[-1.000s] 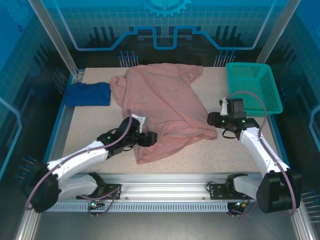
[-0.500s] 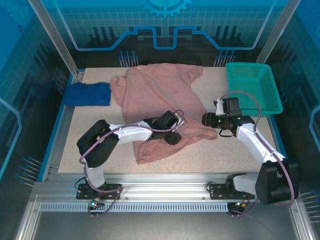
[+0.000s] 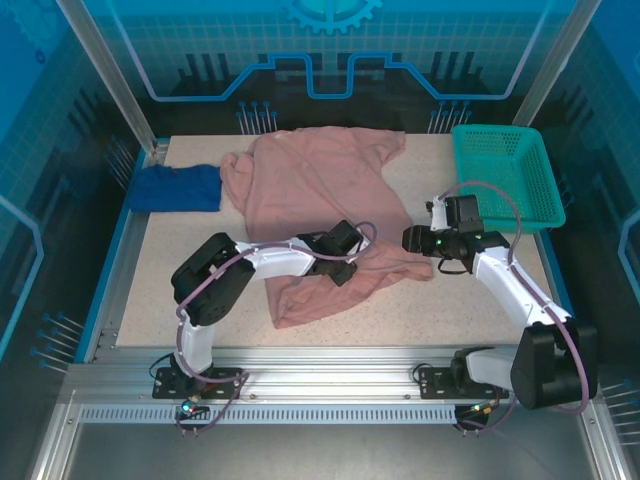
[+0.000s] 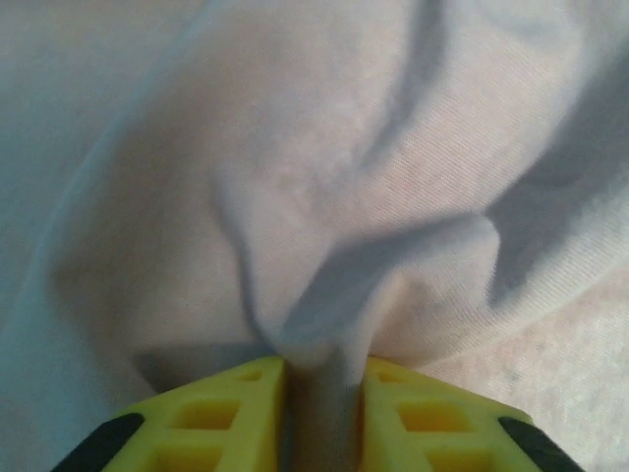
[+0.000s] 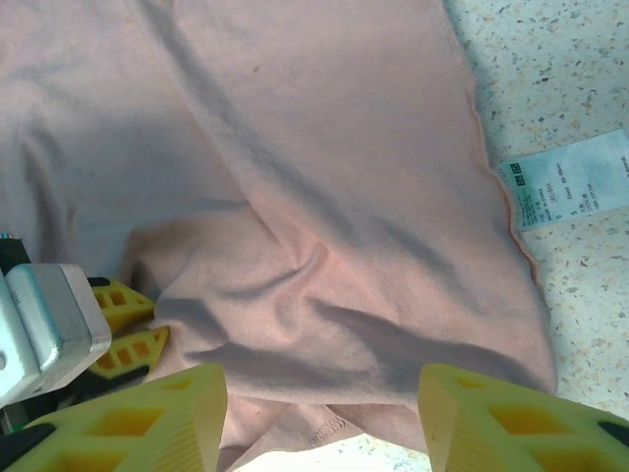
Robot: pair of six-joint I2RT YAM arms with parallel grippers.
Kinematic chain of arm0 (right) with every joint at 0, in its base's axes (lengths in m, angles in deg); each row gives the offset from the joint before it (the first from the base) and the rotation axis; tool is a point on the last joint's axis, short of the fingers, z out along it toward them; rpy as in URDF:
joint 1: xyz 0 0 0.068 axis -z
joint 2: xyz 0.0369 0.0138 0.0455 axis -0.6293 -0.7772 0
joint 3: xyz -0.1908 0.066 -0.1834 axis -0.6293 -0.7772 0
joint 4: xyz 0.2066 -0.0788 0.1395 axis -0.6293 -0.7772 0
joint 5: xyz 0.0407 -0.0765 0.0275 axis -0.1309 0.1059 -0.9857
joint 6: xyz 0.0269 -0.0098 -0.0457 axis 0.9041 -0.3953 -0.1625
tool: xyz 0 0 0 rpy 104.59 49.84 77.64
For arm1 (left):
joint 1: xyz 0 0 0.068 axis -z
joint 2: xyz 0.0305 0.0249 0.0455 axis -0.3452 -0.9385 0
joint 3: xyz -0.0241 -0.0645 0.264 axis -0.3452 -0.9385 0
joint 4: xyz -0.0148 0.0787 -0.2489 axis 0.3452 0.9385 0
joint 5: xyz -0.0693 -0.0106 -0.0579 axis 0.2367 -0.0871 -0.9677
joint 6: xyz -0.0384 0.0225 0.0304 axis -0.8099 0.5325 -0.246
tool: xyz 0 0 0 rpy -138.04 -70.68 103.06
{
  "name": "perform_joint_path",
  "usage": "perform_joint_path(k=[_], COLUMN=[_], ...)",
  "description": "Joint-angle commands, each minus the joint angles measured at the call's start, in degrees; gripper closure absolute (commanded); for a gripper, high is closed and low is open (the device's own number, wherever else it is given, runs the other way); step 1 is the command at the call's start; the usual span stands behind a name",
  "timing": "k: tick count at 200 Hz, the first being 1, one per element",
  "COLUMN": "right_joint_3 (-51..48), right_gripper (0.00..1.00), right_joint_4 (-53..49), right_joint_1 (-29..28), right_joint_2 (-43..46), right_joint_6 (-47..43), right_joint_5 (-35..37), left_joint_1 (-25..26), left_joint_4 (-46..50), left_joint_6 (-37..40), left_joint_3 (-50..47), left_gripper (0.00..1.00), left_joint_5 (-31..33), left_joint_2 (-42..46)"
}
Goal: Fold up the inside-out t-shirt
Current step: Turn the T-shirt inside out at the center of the table.
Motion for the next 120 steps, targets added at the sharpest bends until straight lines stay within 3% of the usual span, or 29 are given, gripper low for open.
perform_joint_path(k=[1,29,58,80,97,120], right_joint_3=[-0.02,-0.48,-2.14,-5.85,-11.06,-17.37], right_gripper=[0.45,0.45,0.45,0.45,0.45,0.46], right_joint_4=[-0.32,-0.32,2.26,7.56,16.76,31.82], right_joint_1=[0.46,-0.40,-3.25,-7.35,-14.37,-27.84], right_joint_2=[2.33,3.05,4.30,7.85,9.95,6.36], right_joint_6=[-0.68,-1.12,-3.75,-6.15,-6.70,-8.05], right_joint_5=[-1.39,-1.54,-5.12,-8.24,-7.88,2.89], left_joint_1=[-1.00,-2.34,-3.67,-6.06,-9.32,-12.71], left_joint_4=[-0.74,-1.58,-1.53,-1.04,-0.84,-0.67], left_joint_6=[-0.98,-2.41,-5.11,-11.73,-18.25,-23.13], left_joint_3=[0.37,-0.17,0.04,0.85,1.21,1.44], left_gripper=[0.85,1.00,1.00,1.00,1.00,1.00], left_joint_5=[-1.57,-4.82,-8.77,-14.69,-21.67,-28.19], left_joint_2=[1.71,3.33,5.98,9.78,12.24,14.90])
